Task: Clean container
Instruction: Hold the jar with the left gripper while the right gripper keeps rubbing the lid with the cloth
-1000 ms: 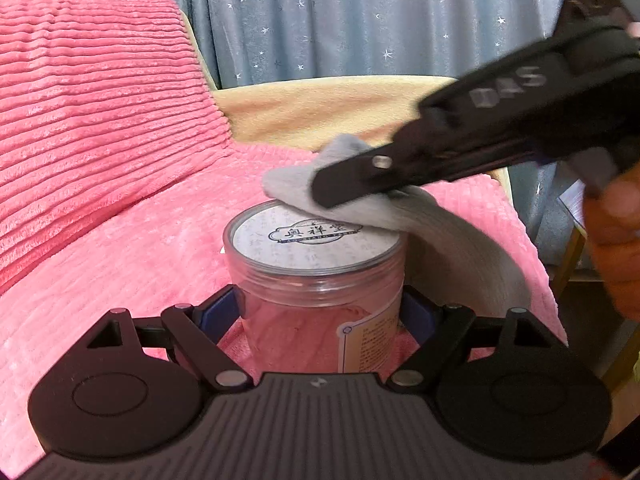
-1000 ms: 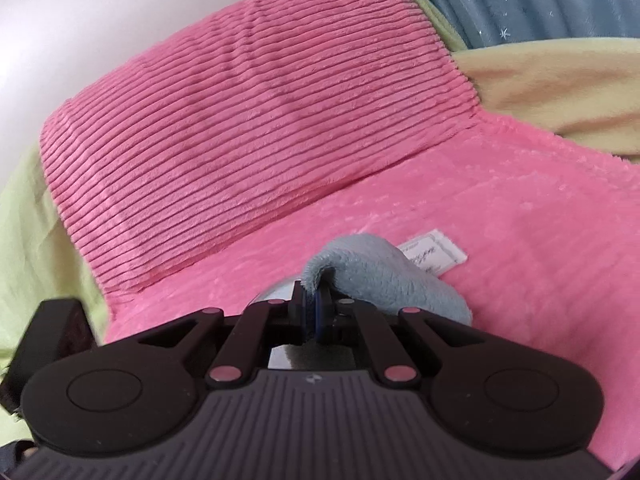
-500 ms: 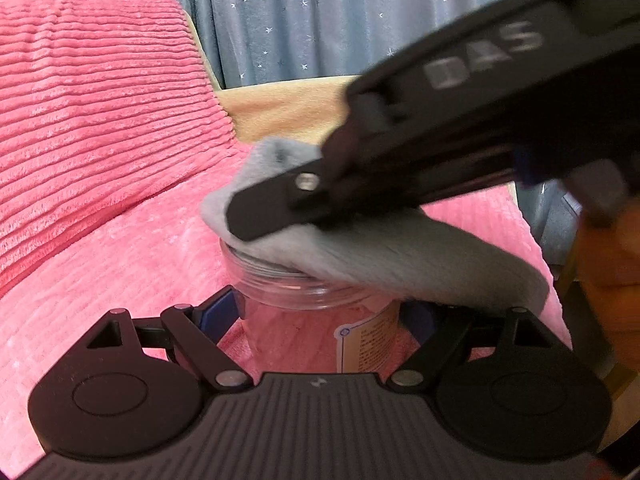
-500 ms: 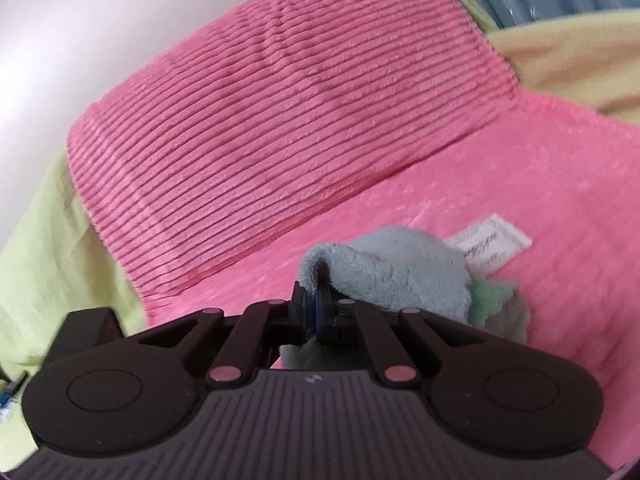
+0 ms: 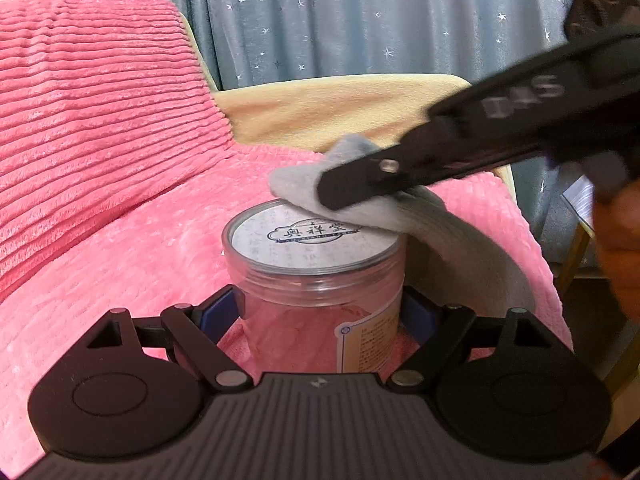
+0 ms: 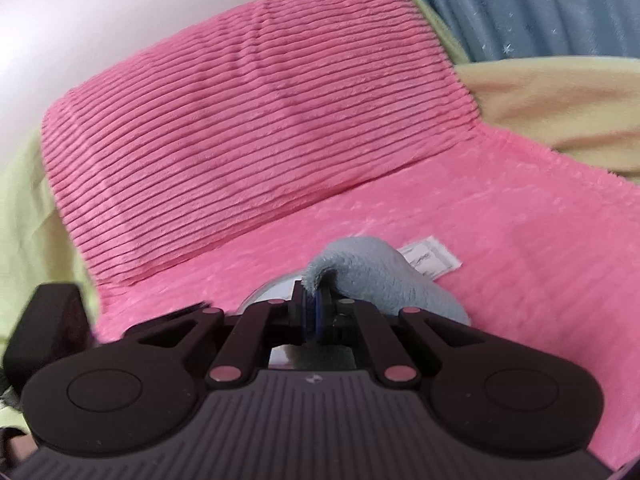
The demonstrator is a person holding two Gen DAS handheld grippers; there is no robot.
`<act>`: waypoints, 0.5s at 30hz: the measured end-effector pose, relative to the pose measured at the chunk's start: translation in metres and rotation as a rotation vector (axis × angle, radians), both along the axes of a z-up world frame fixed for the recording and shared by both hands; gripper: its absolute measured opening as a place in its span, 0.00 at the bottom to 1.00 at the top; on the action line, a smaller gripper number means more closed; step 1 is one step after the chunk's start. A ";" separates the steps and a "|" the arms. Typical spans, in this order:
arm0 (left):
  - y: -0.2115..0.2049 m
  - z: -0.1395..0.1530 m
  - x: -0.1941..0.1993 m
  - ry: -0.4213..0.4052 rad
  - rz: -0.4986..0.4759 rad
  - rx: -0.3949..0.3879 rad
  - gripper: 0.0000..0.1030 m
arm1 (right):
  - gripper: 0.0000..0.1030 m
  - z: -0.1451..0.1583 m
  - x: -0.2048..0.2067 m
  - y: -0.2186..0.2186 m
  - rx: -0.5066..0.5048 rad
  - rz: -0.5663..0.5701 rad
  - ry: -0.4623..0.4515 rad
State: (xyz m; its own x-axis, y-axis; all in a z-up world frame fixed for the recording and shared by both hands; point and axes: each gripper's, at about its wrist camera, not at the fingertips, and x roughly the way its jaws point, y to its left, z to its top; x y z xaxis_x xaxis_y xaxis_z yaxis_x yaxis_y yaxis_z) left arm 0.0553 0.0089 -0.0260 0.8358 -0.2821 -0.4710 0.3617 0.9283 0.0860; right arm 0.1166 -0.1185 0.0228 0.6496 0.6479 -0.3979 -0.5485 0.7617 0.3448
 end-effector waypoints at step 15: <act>0.002 -0.002 -0.004 -0.001 -0.001 0.002 0.83 | 0.01 0.002 -0.004 0.006 -0.040 0.011 -0.024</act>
